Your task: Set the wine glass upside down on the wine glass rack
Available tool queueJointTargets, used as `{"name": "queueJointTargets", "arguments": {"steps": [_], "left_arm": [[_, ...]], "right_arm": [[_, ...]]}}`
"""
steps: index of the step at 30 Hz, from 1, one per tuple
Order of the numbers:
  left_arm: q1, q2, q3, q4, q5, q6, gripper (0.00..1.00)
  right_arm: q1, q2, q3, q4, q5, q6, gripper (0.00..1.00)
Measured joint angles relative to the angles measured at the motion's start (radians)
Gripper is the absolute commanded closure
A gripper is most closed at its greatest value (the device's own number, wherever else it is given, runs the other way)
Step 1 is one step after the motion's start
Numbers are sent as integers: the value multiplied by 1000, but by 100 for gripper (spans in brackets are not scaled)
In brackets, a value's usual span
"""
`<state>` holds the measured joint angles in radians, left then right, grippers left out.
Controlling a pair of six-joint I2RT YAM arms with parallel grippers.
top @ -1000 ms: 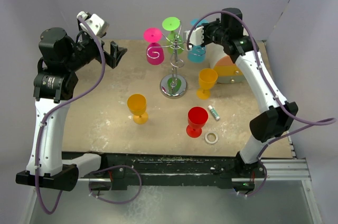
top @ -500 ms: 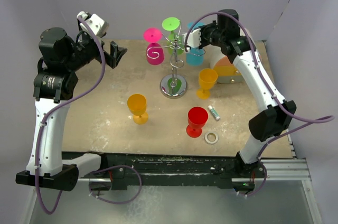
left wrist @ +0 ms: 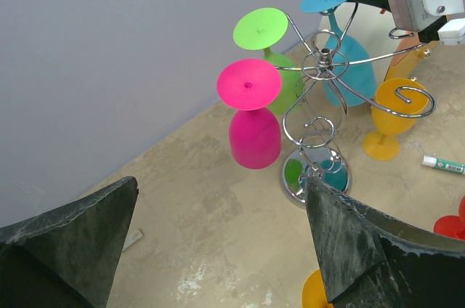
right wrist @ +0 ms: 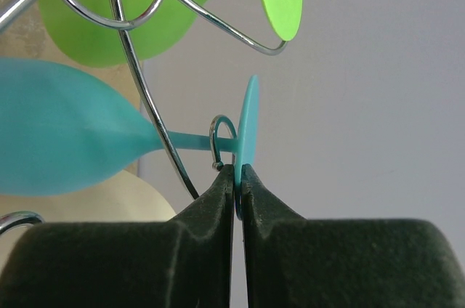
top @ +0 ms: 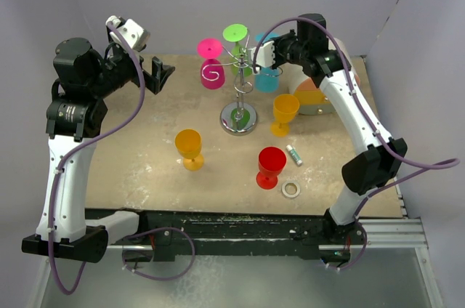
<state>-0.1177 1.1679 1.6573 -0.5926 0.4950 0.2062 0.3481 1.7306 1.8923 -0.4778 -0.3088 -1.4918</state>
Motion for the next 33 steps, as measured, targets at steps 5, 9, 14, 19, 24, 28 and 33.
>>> {"name": "queueJointTargets", "arguments": {"steps": [5, 9, 14, 19, 24, 28, 33], "left_arm": [[0, 0, 0, 0, 0, 0, 1], [0, 0, 0, 0, 0, 0, 1], [0, 0, -2, 0, -1, 14, 1], [0, 0, -6, 1, -1, 20, 1], [0, 0, -18, 3, -1, 23, 1], [0, -1, -31, 4, -2, 24, 1], [0, -2, -42, 7, -7, 27, 1]], "right_arm": [[0, 0, 0, -2, -4, 0, 84], [0, 0, 0, 1, -15, 0, 80], [0, 0, 0, 6, -25, 0, 75], [0, 0, 2, 8, -30, 0, 74], [0, -4, 2, 5, -44, 1, 72], [0, -11, 2, -10, -55, 8, 71], [1, -13, 2, -18, -79, 17, 71]]}}
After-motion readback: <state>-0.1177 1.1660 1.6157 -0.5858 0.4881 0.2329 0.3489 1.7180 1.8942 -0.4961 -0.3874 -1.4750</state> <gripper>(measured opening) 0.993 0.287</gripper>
